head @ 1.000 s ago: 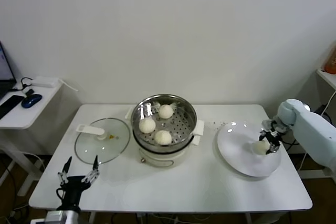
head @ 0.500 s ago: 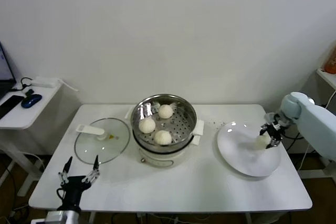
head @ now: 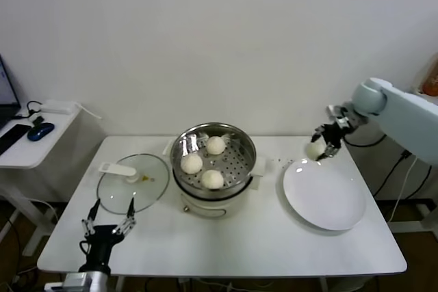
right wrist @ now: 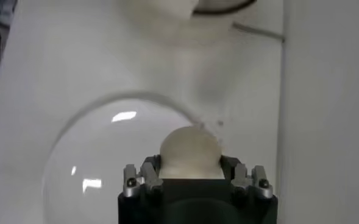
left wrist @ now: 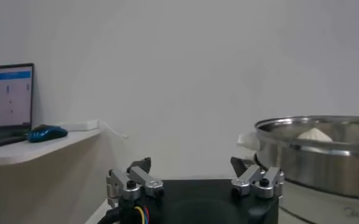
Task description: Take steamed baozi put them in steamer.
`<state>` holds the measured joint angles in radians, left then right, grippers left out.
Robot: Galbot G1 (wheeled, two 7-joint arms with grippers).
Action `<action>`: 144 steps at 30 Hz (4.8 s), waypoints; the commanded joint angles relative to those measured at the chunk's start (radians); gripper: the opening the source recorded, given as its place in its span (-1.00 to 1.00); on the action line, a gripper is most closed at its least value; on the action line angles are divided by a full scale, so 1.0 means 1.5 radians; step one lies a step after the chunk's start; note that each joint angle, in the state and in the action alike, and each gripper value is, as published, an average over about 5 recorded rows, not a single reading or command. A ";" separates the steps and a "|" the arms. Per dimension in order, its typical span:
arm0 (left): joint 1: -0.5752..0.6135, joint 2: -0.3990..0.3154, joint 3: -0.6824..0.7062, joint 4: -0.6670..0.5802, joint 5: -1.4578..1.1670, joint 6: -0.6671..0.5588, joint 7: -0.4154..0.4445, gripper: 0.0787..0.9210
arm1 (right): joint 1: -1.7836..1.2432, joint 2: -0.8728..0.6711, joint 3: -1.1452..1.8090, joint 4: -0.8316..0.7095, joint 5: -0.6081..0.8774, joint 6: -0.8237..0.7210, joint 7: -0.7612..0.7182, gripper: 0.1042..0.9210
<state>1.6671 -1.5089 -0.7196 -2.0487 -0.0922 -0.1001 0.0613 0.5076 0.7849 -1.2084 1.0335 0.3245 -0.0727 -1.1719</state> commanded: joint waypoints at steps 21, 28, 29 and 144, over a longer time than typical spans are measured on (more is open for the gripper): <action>0.007 -0.003 0.008 -0.011 0.016 -0.024 0.003 0.77 | 0.139 0.344 -0.258 -0.039 0.355 -0.120 0.051 0.34; 0.007 0.000 0.003 -0.004 0.008 -0.024 0.002 0.77 | 0.093 0.360 -0.239 -0.067 0.322 -0.116 0.049 0.36; 0.007 0.000 0.003 -0.003 0.008 -0.024 0.003 0.77 | 0.088 0.360 -0.239 -0.071 0.316 -0.114 0.048 0.36; 0.007 -0.023 0.018 -0.025 0.041 -0.019 -0.005 0.77 | -1.365 0.358 1.222 0.572 -0.007 0.224 0.605 0.76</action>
<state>1.6751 -1.5459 -0.6893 -2.0865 -0.0308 -0.1274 0.0531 -1.1849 1.0883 0.4136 1.8206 0.3689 0.1491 -0.2674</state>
